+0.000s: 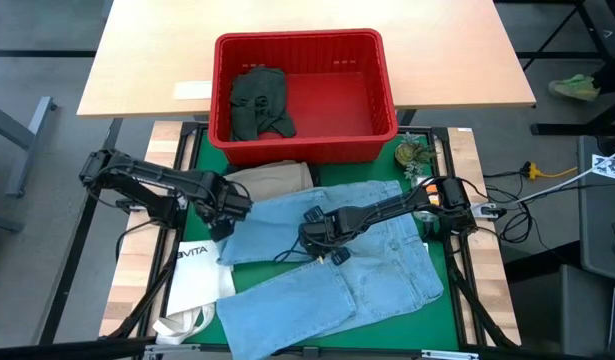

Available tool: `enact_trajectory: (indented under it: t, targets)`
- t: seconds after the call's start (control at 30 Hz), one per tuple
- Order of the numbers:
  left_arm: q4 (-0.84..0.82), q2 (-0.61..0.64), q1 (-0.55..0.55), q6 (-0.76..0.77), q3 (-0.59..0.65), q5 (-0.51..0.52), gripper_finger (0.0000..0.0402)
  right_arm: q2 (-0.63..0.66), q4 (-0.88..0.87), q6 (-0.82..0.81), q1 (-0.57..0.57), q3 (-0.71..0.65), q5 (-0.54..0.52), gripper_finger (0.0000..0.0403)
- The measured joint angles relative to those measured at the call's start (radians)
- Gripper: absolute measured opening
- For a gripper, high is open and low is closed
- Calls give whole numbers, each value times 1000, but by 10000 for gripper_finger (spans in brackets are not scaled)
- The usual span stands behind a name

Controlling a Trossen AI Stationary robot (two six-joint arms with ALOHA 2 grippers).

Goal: Fold Laundry from Bin
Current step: Fold the light blue pants

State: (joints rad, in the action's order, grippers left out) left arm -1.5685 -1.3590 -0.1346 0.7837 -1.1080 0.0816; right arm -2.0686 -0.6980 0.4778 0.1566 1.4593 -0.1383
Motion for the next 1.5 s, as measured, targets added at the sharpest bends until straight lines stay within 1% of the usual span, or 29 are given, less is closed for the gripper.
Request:
enact_trajectory:
  t: [0.2, 0.27, 0.43, 0.5, 0.63, 0.8, 0.97, 1.1, 1.17, 1.23, 1.3, 1.4, 1.5]
  targets:
    - [2, 2, 93, -6, 0, 216, 3, 0, 4, 0, 0, 0, -1, 113]
    - [5, 2, 128, -7, 0, 250, 3, 0, 5, 0, 0, 0, -1, 113]
    - [2, 2, 189, -30, 0, 242, 2, 10, 5, 0, 0, 0, -22, 113]
    - [-2, 2, 194, -56, 0, 242, 2, 12, -10, 0, 0, 13, -29, 113]
    - [-11, 2, 194, -62, 0, 244, 1, 18, -42, 0, 1, 55, -35, 113]
    - [-9, 2, 194, -62, 0, 227, 4, 22, -129, 1, 1, 137, -42, 113]
    - [-7, 2, 194, -63, 0, 221, 4, 23, -252, 0, 7, 238, -90, 113]
    - [-5, 2, 194, -63, 0, 219, 4, 23, -233, -2, 24, 323, -124, 113]
    - [-5, 2, 194, -64, 0, 218, 4, 25, -135, 0, 42, 357, -124, 113]
    - [-4, 2, 194, -64, 1, 218, 4, 27, 19, 19, 61, 362, -123, 113]
    - [-4, 2, 194, -64, 1, 217, 4, 25, 180, 75, 79, 360, -116, 113]
    - [-3, 2, 193, -64, 1, 216, 4, 0, 429, 152, 96, 361, -103, 113]
    - [-3, 2, 193, -64, 1, 215, 4, -46, 635, 198, 99, 361, -78, 113]
